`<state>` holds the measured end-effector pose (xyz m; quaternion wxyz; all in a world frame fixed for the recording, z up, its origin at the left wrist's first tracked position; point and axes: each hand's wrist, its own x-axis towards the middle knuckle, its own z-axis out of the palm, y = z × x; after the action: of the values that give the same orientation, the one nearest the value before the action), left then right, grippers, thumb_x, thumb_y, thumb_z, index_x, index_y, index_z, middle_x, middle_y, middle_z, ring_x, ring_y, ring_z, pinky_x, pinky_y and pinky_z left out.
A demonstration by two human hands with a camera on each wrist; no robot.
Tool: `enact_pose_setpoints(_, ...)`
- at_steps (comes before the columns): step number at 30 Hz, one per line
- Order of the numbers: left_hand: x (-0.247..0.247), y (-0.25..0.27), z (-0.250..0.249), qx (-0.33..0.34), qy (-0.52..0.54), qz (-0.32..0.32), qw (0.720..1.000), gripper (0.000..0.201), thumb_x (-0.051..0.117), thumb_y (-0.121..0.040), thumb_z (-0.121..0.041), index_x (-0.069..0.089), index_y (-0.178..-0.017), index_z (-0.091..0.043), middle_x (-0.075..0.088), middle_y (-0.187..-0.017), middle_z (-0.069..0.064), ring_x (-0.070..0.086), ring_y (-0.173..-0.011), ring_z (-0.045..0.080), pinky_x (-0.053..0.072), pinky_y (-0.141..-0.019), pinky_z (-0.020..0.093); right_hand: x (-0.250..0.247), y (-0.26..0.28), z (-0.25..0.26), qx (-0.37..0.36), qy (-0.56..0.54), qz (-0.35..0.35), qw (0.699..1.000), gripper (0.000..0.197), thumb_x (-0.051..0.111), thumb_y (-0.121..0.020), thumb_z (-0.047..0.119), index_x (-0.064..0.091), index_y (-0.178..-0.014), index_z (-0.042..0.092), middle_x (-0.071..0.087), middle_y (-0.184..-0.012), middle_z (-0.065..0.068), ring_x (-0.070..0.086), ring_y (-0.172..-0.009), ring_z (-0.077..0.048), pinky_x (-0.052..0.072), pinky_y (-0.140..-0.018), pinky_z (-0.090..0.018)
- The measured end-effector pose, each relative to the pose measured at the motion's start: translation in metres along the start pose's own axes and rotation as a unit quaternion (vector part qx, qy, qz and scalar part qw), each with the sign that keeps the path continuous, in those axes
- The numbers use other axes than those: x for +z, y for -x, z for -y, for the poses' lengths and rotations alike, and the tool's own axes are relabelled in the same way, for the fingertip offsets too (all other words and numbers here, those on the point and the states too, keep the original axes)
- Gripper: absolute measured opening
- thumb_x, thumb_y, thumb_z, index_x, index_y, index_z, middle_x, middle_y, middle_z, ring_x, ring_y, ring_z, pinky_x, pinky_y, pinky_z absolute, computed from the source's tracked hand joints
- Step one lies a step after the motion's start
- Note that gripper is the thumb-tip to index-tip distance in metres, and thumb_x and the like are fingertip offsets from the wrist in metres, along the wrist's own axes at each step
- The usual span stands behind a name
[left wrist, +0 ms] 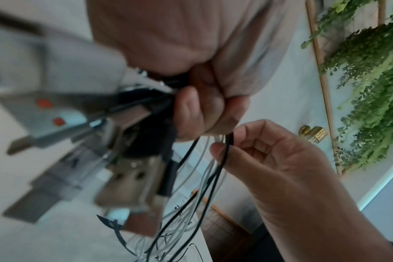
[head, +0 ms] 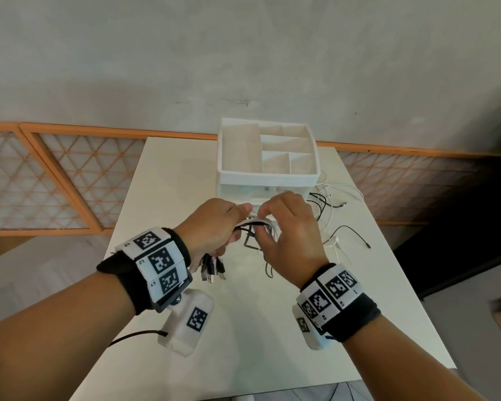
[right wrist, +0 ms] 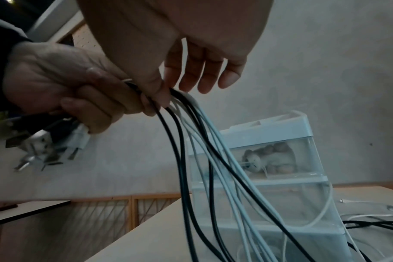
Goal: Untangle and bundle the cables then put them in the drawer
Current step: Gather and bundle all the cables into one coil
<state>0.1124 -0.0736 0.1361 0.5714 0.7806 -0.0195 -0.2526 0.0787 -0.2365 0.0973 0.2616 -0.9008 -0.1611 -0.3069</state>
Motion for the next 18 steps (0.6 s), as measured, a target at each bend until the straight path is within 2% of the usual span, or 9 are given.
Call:
enact_pose_setpoints(4, -0.003, -0.005, -0.001, -0.031, 0.040, -0.044, 0.998, 0.036, 0.050, -0.102, -0.033, 0.041, -0.075, -0.013, 0.040, -0.049, 0.002, 0.023, -0.032, 0.011, 0.021, -0.036, 0.019, -0.011, -0.008, 0.006, -0.023, -0.043, -0.030, 0.998, 0.010, 0.071, -0.077, -0.002, 0.066, -0.080, 0.006, 0.063, -0.082, -0.003, 0.058, -0.079, -0.025, 0.049, -0.071, -0.037)
enact_pose_setpoints(6, -0.005, -0.007, -0.001, -0.028, 0.048, -0.055, 0.997, 0.038, 0.051, -0.102, -0.034, 0.040, -0.072, -0.013, 0.039, -0.051, 0.004, 0.023, -0.033, 0.012, 0.021, -0.036, 0.020, -0.016, -0.011, 0.010, -0.008, -0.083, 0.008, 0.996, 0.015, 0.066, -0.078, -0.004, 0.064, -0.087, 0.007, 0.061, -0.084, 0.001, 0.057, -0.078, -0.019, 0.048, -0.071, -0.028)
enact_pose_setpoints(8, -0.007, -0.006, -0.001, -0.015, 0.024, -0.042, 0.999, 0.038, 0.052, -0.101, -0.034, 0.042, -0.072, -0.012, 0.038, -0.053, 0.005, 0.023, -0.035, 0.013, 0.021, -0.038, 0.021, -0.015, -0.010, 0.006, 0.035, -0.106, 0.061, 0.992, 0.026, 0.066, -0.079, 0.000, 0.061, -0.103, 0.011, 0.056, -0.094, 0.003, 0.055, -0.079, -0.010, 0.047, -0.069, -0.022)
enact_pose_setpoints(10, -0.008, -0.005, -0.001, -0.007, -0.015, -0.023, 1.000, 0.038, 0.052, -0.101, -0.034, 0.042, -0.072, -0.011, 0.038, -0.053, 0.004, 0.024, -0.035, 0.013, 0.021, -0.038, 0.020, -0.010, -0.008, -0.003, 0.036, -0.074, 0.092, 0.992, 0.031, 0.071, -0.079, 0.008, 0.064, -0.109, 0.017, 0.056, -0.103, 0.003, 0.056, -0.082, -0.011, 0.050, -0.072, -0.026)
enact_pose_setpoints(12, -0.007, -0.005, 0.002, -0.007, -0.031, -0.016, 0.999, 0.039, 0.051, -0.102, -0.033, 0.041, -0.070, -0.011, 0.039, -0.051, 0.003, 0.023, -0.035, 0.013, 0.022, -0.038, 0.019, -0.005, -0.005, -0.006, 0.013, -0.049, 0.082, 0.995, 0.017, 0.074, -0.078, 0.010, 0.070, -0.093, 0.016, 0.062, -0.095, 0.002, 0.059, -0.081, -0.019, 0.051, -0.072, -0.041)
enact_pose_setpoints(13, -0.007, -0.006, 0.004, -0.013, -0.021, -0.024, 0.999, 0.040, 0.051, -0.102, -0.032, 0.041, -0.069, -0.011, 0.039, -0.051, 0.003, 0.023, -0.036, 0.013, 0.021, -0.038, 0.019, -0.005, -0.005, -0.005, 0.005, -0.046, 0.066, 0.997, 0.012, 0.076, -0.077, 0.010, 0.070, -0.086, 0.015, 0.064, -0.088, 0.002, 0.060, -0.080, -0.021, 0.050, -0.072, -0.044)
enact_pose_setpoints(15, -0.007, -0.010, 0.008, -0.035, 0.019, -0.055, 0.998, 0.039, 0.051, -0.102, -0.030, 0.043, -0.070, -0.009, 0.040, -0.054, 0.006, 0.025, -0.034, 0.012, 0.021, -0.038, 0.020, -0.006, -0.007, 0.002, 0.002, -0.077, 0.051, 0.996, 0.010, 0.080, -0.076, 0.010, 0.071, -0.080, 0.012, 0.066, -0.078, 0.003, 0.060, -0.074, -0.018, 0.049, -0.071, -0.035)
enact_pose_setpoints(17, -0.006, -0.012, 0.010, -0.033, 0.031, -0.089, 0.995, 0.038, 0.051, -0.102, -0.030, 0.046, -0.071, -0.008, 0.040, -0.056, 0.007, 0.035, -0.032, 0.010, 0.023, -0.037, 0.021, -0.011, -0.008, 0.007, 0.054, -0.131, 0.121, 0.982, 0.012, 0.079, -0.077, 0.010, 0.068, -0.077, 0.012, 0.063, -0.067, 0.006, 0.056, -0.061, -0.008, 0.045, -0.063, -0.021)
enact_pose_setpoints(18, -0.007, -0.013, 0.009, -0.018, 0.025, -0.104, 0.994, 0.038, 0.051, -0.102, -0.031, 0.048, -0.071, -0.009, 0.040, -0.055, 0.005, 0.046, -0.038, 0.010, 0.024, -0.036, 0.021, -0.010, -0.004, 0.004, 0.086, -0.144, 0.182, 0.969, 0.013, 0.077, -0.079, 0.011, 0.064, -0.075, 0.012, 0.059, -0.061, 0.007, 0.052, -0.055, -0.008, 0.043, -0.058, -0.018)
